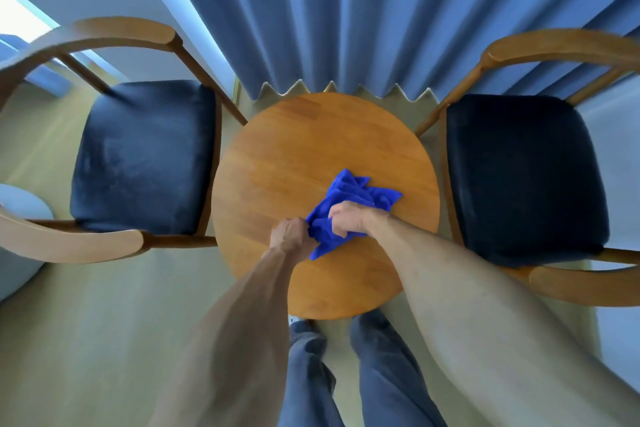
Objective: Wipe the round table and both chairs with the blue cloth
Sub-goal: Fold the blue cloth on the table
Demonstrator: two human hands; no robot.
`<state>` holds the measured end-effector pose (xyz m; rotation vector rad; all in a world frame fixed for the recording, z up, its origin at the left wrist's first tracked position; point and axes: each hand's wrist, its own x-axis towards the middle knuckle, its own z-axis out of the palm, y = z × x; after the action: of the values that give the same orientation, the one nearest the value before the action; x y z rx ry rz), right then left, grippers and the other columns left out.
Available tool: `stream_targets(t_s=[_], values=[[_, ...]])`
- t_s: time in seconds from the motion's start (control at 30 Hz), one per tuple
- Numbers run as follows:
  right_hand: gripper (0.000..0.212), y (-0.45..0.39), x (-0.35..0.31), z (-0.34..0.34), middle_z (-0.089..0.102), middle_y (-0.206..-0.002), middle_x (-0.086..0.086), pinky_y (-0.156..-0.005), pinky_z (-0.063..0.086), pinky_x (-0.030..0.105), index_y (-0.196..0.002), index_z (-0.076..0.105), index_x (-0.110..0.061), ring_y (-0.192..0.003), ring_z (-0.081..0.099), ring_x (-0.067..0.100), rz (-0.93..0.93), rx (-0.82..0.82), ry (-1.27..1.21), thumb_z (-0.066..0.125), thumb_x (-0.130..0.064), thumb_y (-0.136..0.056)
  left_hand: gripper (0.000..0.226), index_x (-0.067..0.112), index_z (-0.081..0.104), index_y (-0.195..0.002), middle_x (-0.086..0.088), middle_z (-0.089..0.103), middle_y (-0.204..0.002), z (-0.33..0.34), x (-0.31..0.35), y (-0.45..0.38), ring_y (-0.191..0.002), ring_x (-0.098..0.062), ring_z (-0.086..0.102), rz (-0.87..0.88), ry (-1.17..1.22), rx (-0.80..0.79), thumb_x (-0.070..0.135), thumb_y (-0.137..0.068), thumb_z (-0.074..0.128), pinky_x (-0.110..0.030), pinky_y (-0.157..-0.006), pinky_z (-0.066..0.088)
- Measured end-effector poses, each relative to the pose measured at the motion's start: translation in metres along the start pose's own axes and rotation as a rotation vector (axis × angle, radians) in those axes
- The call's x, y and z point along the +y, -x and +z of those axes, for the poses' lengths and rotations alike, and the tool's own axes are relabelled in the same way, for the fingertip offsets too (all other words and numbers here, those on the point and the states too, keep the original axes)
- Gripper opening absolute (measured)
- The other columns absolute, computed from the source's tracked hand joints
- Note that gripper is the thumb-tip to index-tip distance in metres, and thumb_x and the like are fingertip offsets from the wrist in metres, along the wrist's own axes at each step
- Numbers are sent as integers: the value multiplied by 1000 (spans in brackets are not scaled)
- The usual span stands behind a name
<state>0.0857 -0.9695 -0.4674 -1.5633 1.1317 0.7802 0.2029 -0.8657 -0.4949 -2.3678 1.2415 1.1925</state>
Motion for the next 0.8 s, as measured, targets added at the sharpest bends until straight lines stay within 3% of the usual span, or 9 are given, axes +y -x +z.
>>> stream_targets(t_s=[0.07,0.13,0.23,0.3,0.37,0.5,0.6,0.7,0.8], values=[[50,4,-9,8,53,-119,7,-91,46,36,-123,56,-19,-111,51,28,61,-15,-94,70,-22,-74,7,18,60,-84,-8,63,-89,0,-13,0,-97,-32,59,34,53,22,18,-80,53,-29,-66,40],[68,4,-14,15,49,-128,5,-96,47,42,-133,48,-26,-115,50,28,89,-25,-50,75,-29,-71,11,17,65,-87,-5,60,-82,-6,-24,-2,-91,-31,57,89,66,21,18,-79,57,-28,-64,39],[31,7,-31,23,60,-102,7,-75,47,33,-103,59,-15,-94,57,27,173,1,13,68,-23,-74,10,26,60,-81,0,58,-74,-19,-39,0,-79,-27,54,154,98,-13,18,-75,63,-26,-60,37],[10,11,-40,28,56,-80,9,-62,40,29,-87,55,-8,-80,55,27,261,65,-8,57,-13,-79,17,31,56,-78,4,57,-66,-21,-50,3,-73,-25,54,180,174,-95,20,-70,67,-26,-57,38],[2,16,-41,38,54,-73,9,-60,40,29,-78,49,-7,-70,54,25,333,105,-25,51,-7,-79,16,29,59,-78,7,54,-63,-20,-58,6,-71,-24,55,184,125,-171,24,-68,71,-24,-56,39],[22,9,-26,78,56,-94,9,-90,51,42,-67,45,-17,-87,52,27,325,90,-115,59,-17,-85,18,21,67,-92,0,63,-86,-3,-66,20,-94,-26,65,174,-195,-230,20,-75,67,-27,-69,48],[9,12,-16,104,59,-109,10,-96,48,49,-84,59,-16,-99,56,32,349,189,-192,57,-26,-84,36,16,63,-113,-9,64,-109,19,-74,31,-108,-32,61,156,-177,-150,10,-79,53,-34,-80,50],[36,23,-16,113,59,-126,14,-96,45,49,-123,60,-10,-118,55,37,357,321,-214,46,-25,-93,34,18,53,-116,-14,65,-103,36,-83,37,-97,-37,61,133,51,-42,10,-83,46,-34,-69,44],[34,36,-13,115,60,-127,13,-93,49,44,-125,57,-9,-116,58,34,402,444,-249,45,-20,-95,22,20,53,-113,-12,66,-100,49,-81,39,-93,-36,61,77,153,29,21,-92,46,-34,-69,43]])
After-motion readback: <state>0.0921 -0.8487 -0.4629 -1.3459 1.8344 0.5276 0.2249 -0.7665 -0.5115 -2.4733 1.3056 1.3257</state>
